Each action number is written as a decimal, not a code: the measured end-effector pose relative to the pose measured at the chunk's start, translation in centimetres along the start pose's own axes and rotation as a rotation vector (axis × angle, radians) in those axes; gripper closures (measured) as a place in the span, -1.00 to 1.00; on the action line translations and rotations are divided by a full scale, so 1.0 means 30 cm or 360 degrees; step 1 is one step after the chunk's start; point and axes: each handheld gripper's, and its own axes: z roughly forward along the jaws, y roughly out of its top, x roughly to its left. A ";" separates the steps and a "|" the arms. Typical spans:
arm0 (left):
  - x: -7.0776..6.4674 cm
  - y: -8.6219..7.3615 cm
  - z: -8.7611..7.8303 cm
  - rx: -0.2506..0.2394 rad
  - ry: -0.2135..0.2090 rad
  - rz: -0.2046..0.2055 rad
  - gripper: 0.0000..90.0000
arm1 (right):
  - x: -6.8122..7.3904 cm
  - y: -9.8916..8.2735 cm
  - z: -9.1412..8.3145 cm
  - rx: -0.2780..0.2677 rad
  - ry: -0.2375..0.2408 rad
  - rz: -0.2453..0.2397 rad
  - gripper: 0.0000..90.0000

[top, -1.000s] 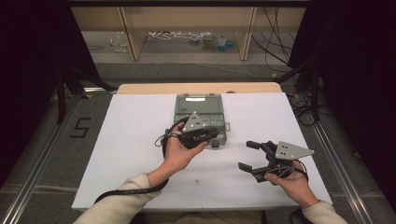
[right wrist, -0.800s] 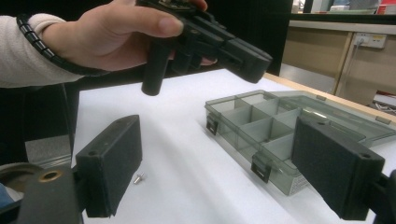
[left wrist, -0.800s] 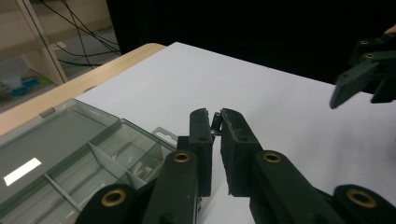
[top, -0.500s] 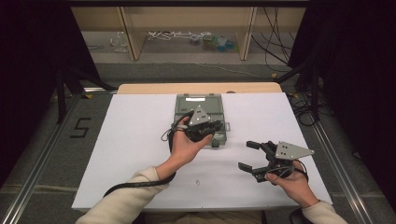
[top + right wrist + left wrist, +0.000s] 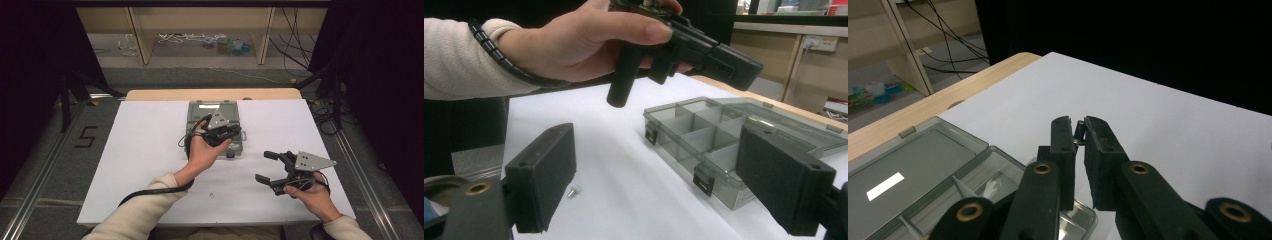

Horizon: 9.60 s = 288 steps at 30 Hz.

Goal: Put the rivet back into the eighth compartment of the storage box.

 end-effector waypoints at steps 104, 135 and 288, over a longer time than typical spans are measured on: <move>-0.132 -0.191 -0.147 0.1215 -0.0623 0.0818 -0.44 | 0.001 0.001 0.000 0.0030 0.0018 0.0000 -0.61; -0.179 -0.232 -0.119 0.1426 -0.0831 0.0917 0.65 | 0.002 0.000 0.002 0.0011 0.0030 0.0001 -0.61; 0.098 -0.286 -0.593 -0.0135 0.0056 -0.0098 -0.78 | -0.001 0.005 -0.010 0.0006 -0.0005 0.0005 -0.61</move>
